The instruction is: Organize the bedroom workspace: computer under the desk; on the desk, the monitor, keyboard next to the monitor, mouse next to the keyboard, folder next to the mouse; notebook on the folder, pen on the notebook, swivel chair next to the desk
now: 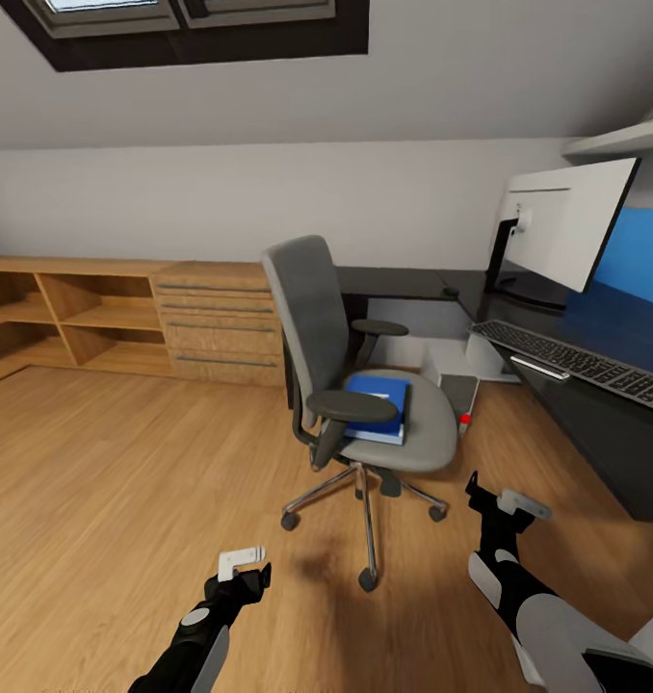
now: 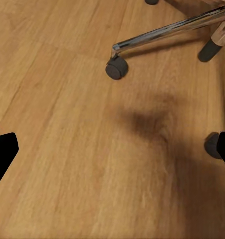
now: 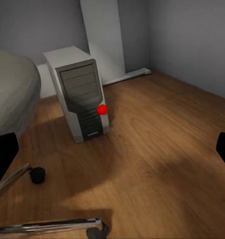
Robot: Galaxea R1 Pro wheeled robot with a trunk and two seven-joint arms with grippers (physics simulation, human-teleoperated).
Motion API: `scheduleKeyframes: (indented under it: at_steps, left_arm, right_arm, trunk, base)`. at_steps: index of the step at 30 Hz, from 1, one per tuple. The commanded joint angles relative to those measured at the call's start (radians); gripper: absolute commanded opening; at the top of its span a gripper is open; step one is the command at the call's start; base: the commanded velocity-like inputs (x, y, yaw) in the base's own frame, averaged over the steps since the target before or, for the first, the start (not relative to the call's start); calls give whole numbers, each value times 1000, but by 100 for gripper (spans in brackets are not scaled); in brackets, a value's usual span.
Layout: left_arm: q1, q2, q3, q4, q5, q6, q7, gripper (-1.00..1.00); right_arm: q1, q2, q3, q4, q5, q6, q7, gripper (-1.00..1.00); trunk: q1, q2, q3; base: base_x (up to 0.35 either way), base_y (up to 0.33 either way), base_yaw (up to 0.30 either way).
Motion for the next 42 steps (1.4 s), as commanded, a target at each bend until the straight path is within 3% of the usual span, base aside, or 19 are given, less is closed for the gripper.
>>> scheduleKeyframes:
  at_steps: [1, 6, 23, 29, 34, 39, 42]
  left_arm:
    - [0, 0, -1, -2, 10, 5, 5, 100]
    - [0, 0, -1, -2, 10, 5, 5, 100]
    - [0, 3, 0, -2, 9, 5, 5, 100]
    - [0, 3, -1, -2, 9, 5, 5, 100]
    - [0, 3, -1, -2, 9, 5, 5, 100]
    - [0, 3, -1, -2, 9, 5, 5, 100]
    - [0, 3, -1, -2, 9, 5, 5, 100]
  right_arm:
    - [-1, 0, 5, 1, -10, -4, 1, 100]
    - [-1, 0, 5, 1, -10, -4, 1, 100]
    - [-1, -6, 7, -4, -7, -1, 5, 100]
    - [-1, -16, 4, -8, -9, 27, 42, 100]
    - [-2, -31, 3, -22, -15, 94, 63, 100]
    - [-3, -45, 2, -64, -63, 198, 104, 100]
    - [-7, -56, 2, -99, -150, 280, 145, 100]
  trunk:
    - [4, -8, -4]
    - [23, -43, -20]
    - [23, -43, -20]
    - [23, -43, -20]
    - [23, -43, -20]
    - [23, -43, -20]
    - [23, -43, -20]
  base:
    - [0, 0, -3]
    - [0, 0, -1]
    - [0, 0, 0]
    - [0, 0, 0]
    - [0, 0, 0]
    - [0, 0, 0]
    - [0, 0, 0]
